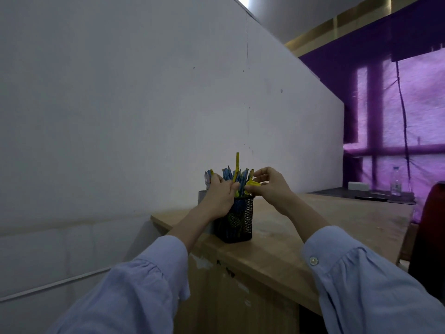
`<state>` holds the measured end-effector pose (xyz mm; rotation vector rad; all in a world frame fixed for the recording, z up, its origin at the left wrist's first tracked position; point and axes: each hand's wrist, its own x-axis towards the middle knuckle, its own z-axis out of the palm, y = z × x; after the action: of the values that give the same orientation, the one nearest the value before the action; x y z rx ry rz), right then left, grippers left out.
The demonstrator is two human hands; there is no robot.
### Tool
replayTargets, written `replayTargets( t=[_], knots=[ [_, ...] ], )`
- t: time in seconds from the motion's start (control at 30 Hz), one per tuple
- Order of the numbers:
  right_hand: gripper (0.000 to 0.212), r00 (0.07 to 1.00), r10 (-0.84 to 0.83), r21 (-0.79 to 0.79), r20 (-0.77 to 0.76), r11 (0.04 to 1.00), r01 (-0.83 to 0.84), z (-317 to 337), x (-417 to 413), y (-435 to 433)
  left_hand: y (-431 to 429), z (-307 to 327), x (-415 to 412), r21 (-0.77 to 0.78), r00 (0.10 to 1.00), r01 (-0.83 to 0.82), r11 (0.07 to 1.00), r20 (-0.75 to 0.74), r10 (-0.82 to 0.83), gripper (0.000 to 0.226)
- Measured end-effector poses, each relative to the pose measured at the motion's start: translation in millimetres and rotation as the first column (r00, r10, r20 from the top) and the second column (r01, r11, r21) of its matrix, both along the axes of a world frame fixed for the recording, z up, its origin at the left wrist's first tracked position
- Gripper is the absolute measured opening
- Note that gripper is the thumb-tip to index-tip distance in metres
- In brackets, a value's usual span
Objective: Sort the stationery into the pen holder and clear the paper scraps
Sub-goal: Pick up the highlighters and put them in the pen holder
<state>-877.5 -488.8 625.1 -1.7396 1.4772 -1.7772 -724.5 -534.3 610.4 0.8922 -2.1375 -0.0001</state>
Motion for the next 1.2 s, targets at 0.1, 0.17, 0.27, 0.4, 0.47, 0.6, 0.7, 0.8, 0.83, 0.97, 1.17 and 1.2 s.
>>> replayTargets(
  t=[0.1,0.17,0.27,0.4,0.47,0.6,0.7,0.8,0.83,0.97,1.17,1.2],
  knots=[
    [0.036,1.0,-0.031,-0.005,-0.002,1.0,0.031,0,-4,1,2,-2,1,0.071,0.998,0.049,0.996,-0.036,-0.047,0.033],
    [0.028,0.994,-0.086,-0.027,-0.067,0.996,0.084,-1,-6,-1,3,-3,3,0.158,0.994,0.074,0.985,-0.096,-0.059,0.039],
    [0.021,0.981,-0.128,-0.051,-0.147,0.991,0.122,0,-6,-2,-1,-3,7,0.2,0.984,0.129,0.971,-0.15,-0.1,0.042],
    [0.015,0.952,-0.126,-0.058,-0.278,0.992,0.114,0,-3,-1,-3,0,11,0.16,0.974,0.195,0.968,-0.144,-0.173,0.037],
    [0.01,0.941,-0.124,-0.048,-0.316,0.992,0.114,0,-1,-1,-4,2,13,0.167,0.972,0.191,0.967,-0.17,-0.162,0.027],
    [0.024,0.93,-0.174,-0.043,-0.323,0.985,0.169,1,1,-2,-5,-1,14,0.092,0.98,0.123,0.988,-0.17,-0.106,0.024],
    [0.038,0.893,-0.222,-0.081,-0.392,0.975,0.207,2,8,-3,-2,-8,13,0.012,0.971,0.14,0.99,-0.196,-0.134,0.024],
    [0.048,0.87,-0.238,-0.076,-0.433,0.971,0.228,5,9,-3,-1,-14,14,-0.091,0.968,0.139,0.986,-0.198,-0.155,0.031],
    [0.049,0.875,-0.226,-0.056,-0.427,0.973,0.224,6,8,-3,-3,-15,14,-0.125,0.97,0.14,0.982,-0.184,-0.162,0.032],
    [0.053,0.901,-0.151,-0.005,-0.407,0.987,0.163,6,6,-4,-9,-16,17,-0.187,0.979,0.139,0.973,-0.125,-0.164,0.035],
    [0.054,0.891,-0.183,-0.024,-0.416,0.981,0.191,5,6,-2,-9,-15,18,-0.197,0.973,0.174,0.965,-0.117,-0.199,0.038],
    [0.053,0.877,-0.198,-0.034,-0.437,0.978,0.204,5,7,-1,-9,-15,17,-0.195,0.974,0.175,0.965,-0.111,-0.199,0.039]
  ],
)
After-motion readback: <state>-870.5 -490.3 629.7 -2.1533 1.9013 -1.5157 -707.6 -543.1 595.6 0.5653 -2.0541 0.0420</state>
